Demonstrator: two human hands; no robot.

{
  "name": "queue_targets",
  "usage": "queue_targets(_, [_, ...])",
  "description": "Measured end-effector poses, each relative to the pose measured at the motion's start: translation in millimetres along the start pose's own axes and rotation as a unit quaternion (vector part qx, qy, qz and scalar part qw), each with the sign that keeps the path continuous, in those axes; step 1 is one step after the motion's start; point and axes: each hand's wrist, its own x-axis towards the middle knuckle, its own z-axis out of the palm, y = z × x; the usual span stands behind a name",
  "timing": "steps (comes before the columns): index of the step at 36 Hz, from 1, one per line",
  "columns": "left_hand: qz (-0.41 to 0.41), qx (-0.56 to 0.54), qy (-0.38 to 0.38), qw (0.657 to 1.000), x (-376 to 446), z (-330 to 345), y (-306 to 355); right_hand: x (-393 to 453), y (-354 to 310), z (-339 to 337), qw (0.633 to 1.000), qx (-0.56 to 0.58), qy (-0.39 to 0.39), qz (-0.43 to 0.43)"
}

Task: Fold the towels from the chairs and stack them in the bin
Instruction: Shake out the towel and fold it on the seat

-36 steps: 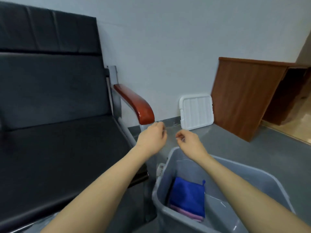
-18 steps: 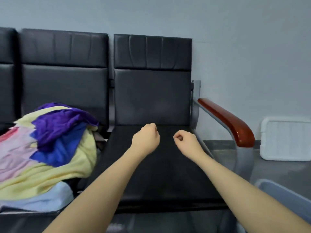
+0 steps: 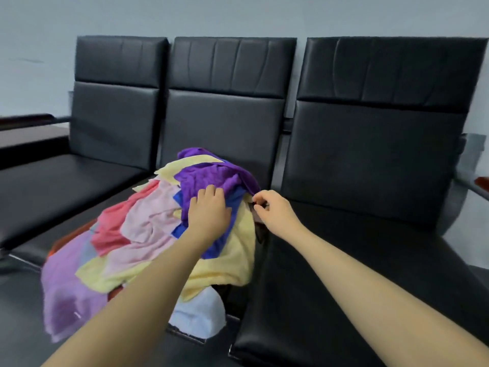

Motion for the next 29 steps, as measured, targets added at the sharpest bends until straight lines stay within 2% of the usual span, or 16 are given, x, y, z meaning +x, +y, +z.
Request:
queue_targets(5, [-0.058,0.069,-0.023,0.996,19.3,16.0,-32.0,35.5,-10.8,32.2,0.998,0.039,-0.031,-0.030])
queue_targets(8, [-0.029,0.062,0.006,0.998,27.2,16.8,-36.7,45.5,-5.3,41.4,0.998,0.048,-0.030,-0.039])
queue_targets(10, [0.012,0.020,0.044,0.999,27.8,15.7,-32.5,47.2,1.3,44.5,0.996,0.062,-0.035,-0.046])
queue_targets(14, [0.077,-0.146,0.085,0.983,22.7,13.5,-13.8,44.7,11.9,47.8,0.992,0.114,-0.037,-0.046])
queue_targets(19, [0.111,-0.199,0.099,0.969,14.1,3.6,18.6,28.6,15.7,25.1,0.985,0.169,-0.005,-0.042])
queue_targets(23, [0.101,-0.234,0.073,0.964,4.5,-2.6,39.7,6.7,18.5,0.9,0.975,0.220,0.015,0.006])
queue_targets(29, [0.074,-0.265,-0.001,0.962,-17.7,-2.1,77.1,-34.5,31.2,-42.5,0.984,0.156,0.075,0.037])
